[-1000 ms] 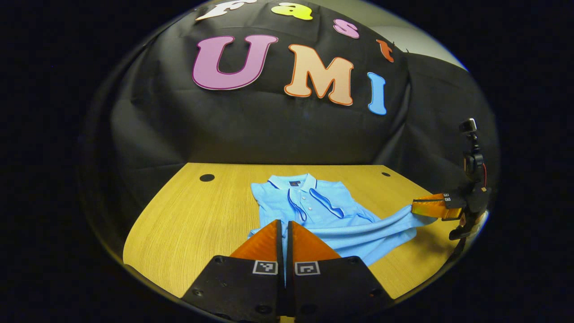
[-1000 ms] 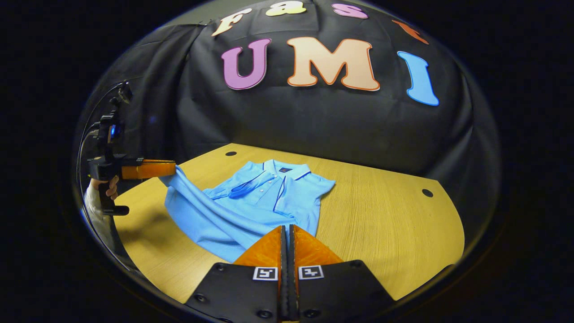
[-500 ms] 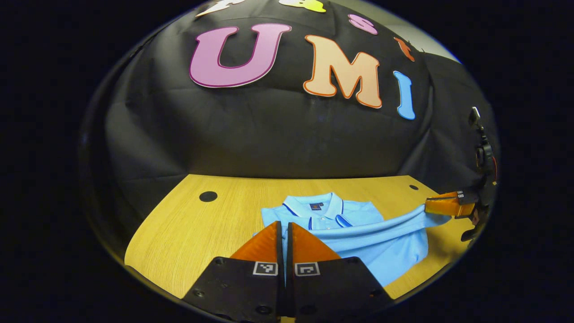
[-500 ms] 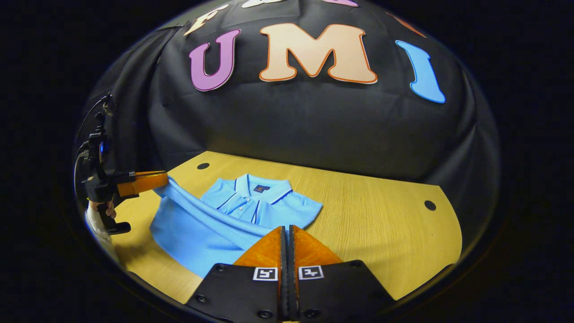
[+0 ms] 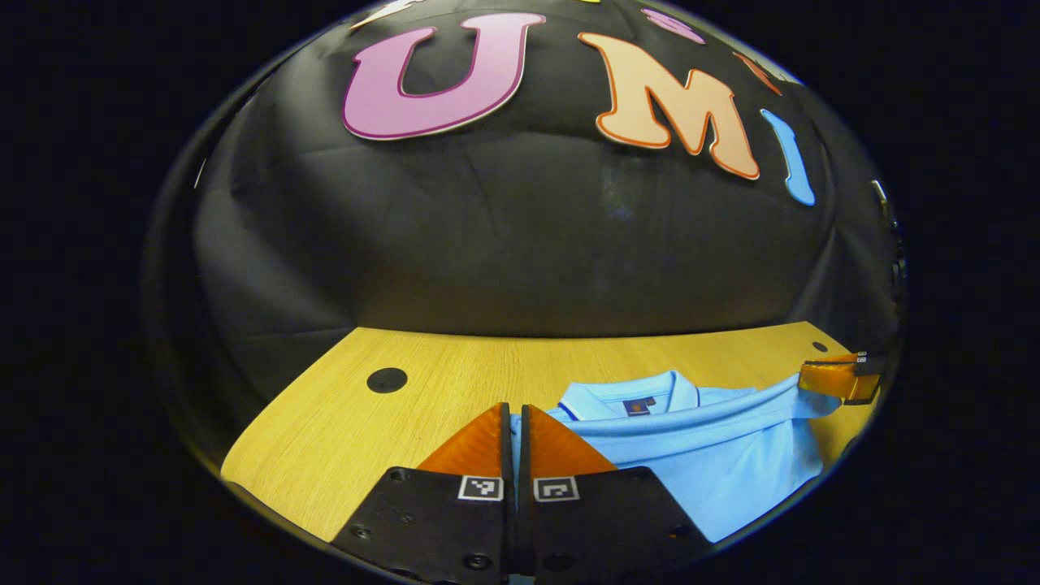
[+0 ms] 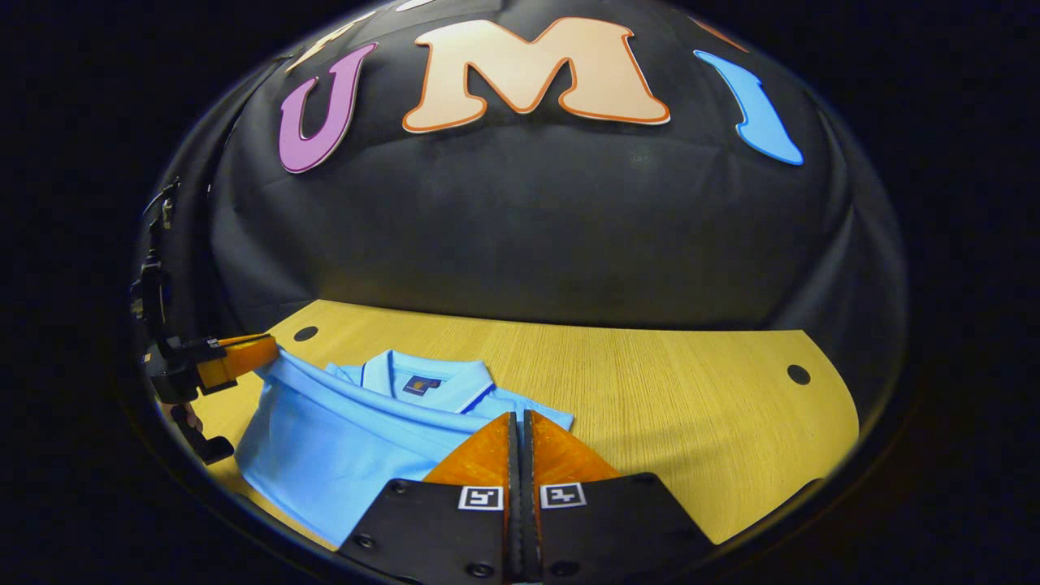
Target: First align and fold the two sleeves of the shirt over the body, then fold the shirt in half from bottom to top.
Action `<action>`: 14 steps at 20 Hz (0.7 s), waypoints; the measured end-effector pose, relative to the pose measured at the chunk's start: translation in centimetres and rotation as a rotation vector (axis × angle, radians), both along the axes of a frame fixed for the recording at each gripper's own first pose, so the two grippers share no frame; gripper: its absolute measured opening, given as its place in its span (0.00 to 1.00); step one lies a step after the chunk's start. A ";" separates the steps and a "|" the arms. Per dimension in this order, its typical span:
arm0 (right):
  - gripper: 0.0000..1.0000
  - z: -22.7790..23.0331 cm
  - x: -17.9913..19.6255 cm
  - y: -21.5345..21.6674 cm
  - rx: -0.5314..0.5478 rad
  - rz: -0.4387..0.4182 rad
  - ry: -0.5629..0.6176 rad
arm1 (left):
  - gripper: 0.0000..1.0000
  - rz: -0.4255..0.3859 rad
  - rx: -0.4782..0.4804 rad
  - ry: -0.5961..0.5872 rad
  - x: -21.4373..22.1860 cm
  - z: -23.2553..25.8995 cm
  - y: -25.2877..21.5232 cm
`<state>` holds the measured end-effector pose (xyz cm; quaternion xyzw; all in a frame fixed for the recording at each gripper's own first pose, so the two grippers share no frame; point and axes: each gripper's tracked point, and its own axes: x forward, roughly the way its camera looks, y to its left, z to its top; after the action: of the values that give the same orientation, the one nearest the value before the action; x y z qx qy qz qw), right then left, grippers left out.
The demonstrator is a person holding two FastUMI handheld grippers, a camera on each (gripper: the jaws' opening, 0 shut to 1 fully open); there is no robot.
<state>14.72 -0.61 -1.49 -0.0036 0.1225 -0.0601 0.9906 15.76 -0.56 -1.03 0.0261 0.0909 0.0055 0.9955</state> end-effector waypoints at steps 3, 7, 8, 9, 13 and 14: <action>0.03 -0.4 0.7 0.0 0.019 0.012 -0.008 | 0.00 0.037 0.013 0.001 0.9 -0.8 0.4; 0.52 1.8 0.1 -0.7 0.025 0.013 -0.057 | 0.10 0.093 0.010 -0.038 0.1 0.8 1.1; 0.74 2.4 -0.2 -1.0 0.024 0.009 -0.072 | 0.38 0.105 0.014 -0.044 -0.1 1.3 1.5; 0.96 2.8 -0.7 -0.9 0.028 0.014 -0.086 | 0.67 0.114 0.017 -0.050 -1.0 1.9 1.7; 0.94 5.0 -3.9 -1.1 0.039 0.020 -0.141 | 0.93 0.106 0.009 -0.100 -4.1 4.6 2.0; 0.97 5.5 -5.0 -1.1 0.032 0.026 -0.157 | 0.93 0.101 0.009 -0.113 -5.1 5.1 1.9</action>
<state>9.74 -1.68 4.01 0.0152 0.0452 -0.0455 0.9978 10.63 1.37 4.06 0.0258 0.0356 0.0575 0.9974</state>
